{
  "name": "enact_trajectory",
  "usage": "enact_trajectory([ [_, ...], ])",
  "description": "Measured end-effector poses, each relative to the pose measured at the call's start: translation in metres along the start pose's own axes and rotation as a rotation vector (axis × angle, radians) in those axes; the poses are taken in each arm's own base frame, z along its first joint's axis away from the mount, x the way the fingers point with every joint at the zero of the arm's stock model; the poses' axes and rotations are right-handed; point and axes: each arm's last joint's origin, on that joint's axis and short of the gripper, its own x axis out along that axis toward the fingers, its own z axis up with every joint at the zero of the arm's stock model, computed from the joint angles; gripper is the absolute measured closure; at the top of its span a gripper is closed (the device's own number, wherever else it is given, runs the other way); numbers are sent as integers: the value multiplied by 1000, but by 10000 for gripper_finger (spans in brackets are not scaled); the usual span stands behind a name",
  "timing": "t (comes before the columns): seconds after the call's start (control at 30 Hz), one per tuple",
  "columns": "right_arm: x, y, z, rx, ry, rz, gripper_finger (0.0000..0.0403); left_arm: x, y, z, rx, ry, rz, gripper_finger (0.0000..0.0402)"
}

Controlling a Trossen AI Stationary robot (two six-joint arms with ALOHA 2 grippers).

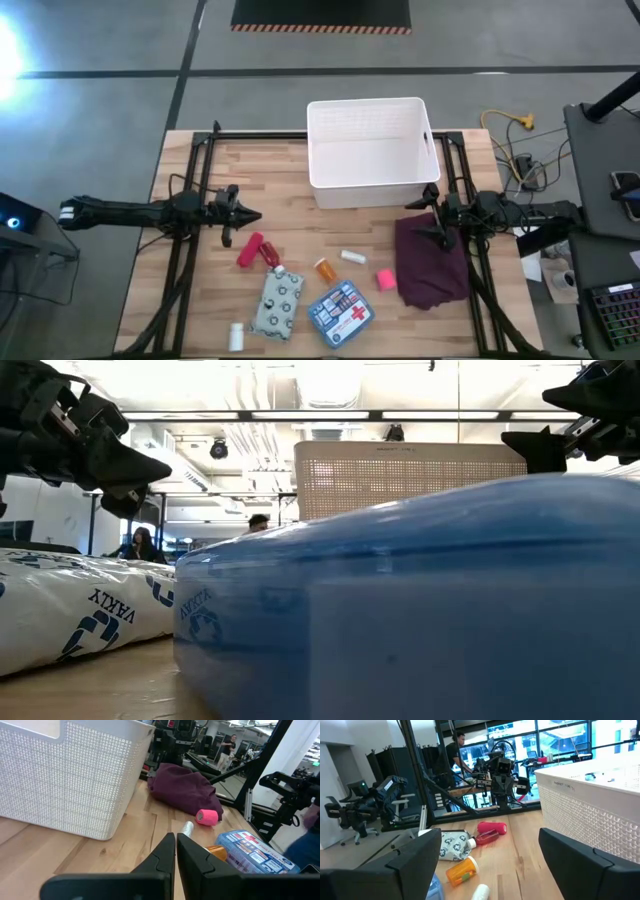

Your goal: Pick & place medical supplies in basket/bin

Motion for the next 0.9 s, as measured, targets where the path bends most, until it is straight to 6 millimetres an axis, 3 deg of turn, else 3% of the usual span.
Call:
enact_trajectory([
  [0.9,0,0,0,0,0,0,84,0,0,0,0,0,0,402],
])
